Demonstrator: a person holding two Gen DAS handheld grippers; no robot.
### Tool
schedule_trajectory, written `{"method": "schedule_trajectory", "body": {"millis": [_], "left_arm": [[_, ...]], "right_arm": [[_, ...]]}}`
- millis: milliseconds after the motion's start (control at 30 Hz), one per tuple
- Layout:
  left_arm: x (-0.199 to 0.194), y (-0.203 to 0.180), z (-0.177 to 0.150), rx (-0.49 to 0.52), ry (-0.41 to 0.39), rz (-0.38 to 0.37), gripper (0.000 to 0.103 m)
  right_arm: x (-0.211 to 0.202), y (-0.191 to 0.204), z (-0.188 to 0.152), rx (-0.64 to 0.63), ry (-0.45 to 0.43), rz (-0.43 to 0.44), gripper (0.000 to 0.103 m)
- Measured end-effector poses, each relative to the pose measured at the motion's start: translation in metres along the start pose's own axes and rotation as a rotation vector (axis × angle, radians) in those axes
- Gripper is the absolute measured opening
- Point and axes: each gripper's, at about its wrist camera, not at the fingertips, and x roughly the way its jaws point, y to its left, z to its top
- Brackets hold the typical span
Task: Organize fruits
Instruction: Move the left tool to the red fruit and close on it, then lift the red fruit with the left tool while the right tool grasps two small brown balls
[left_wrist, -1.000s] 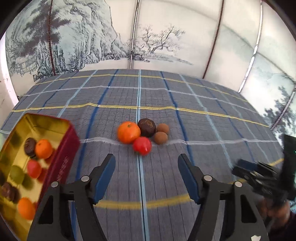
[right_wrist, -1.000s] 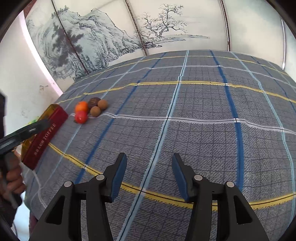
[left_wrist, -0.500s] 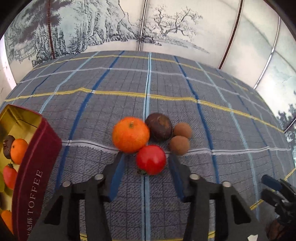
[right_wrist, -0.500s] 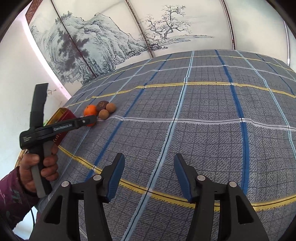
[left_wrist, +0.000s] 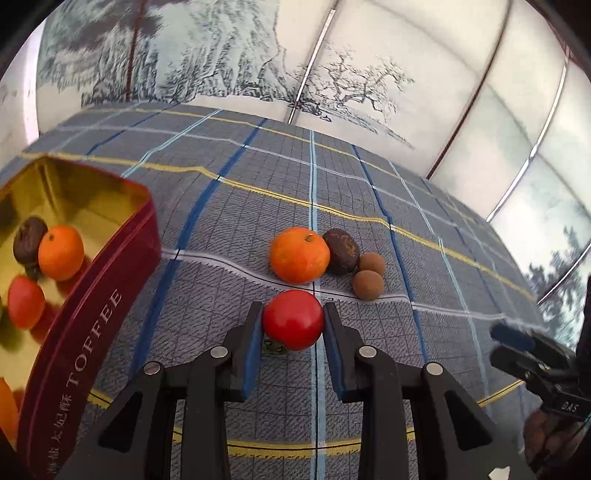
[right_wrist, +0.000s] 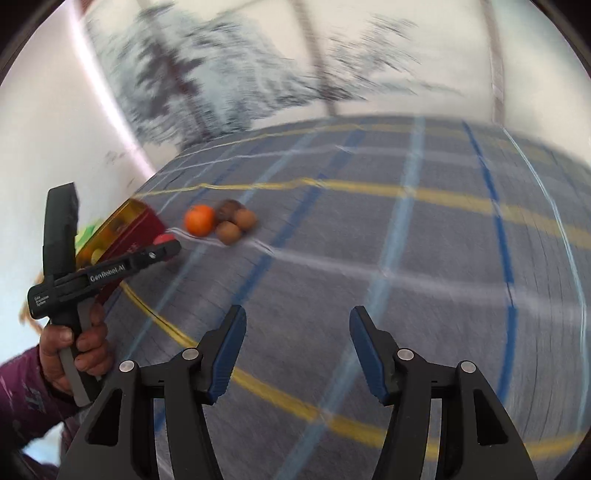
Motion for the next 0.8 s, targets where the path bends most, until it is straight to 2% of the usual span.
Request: {"method": "schedule_trajectory", "body": {"millis": [133,233,433,700,733,767,800], "left_arm": [[0.002,0.007,0.0,-0.049,0.014,-0.008,0.027],[0.001,0.012,-0.001,-0.073,0.009,-0.007,0.027],[0.0,0.014,-0.002,-0.079,0.005,0.003,0.027],[0.001,0.015,-0.002,-0.087,0.003,-0.006,0.028],[0.001,0.015,-0.002,-0.086,0.003,-0.005,0.028],[0.001,0.015,-0.002,-0.086,0.003,-0.005,0.028],[0.001,0.016,-0.002,-0.085,0.003,-0.004,0.028]], "right_arm": [[0.031,0.025,0.034,-0.158,0.002,0.079,0.064],[0.07,0.037,0.052,-0.256,0.057,0.095,0.064],[0.111,0.048,0.061,-0.317,0.112,0.102,0.064],[0.129,0.052,0.073,-0.337,0.122,0.11,0.064],[0.129,0.052,0.073,-0.339,0.124,0.119,0.062],[0.129,0.052,0.072,-0.345,0.125,0.123,0.05],[0.128,0.053,0.071,-0.357,0.121,0.108,0.047]]}}
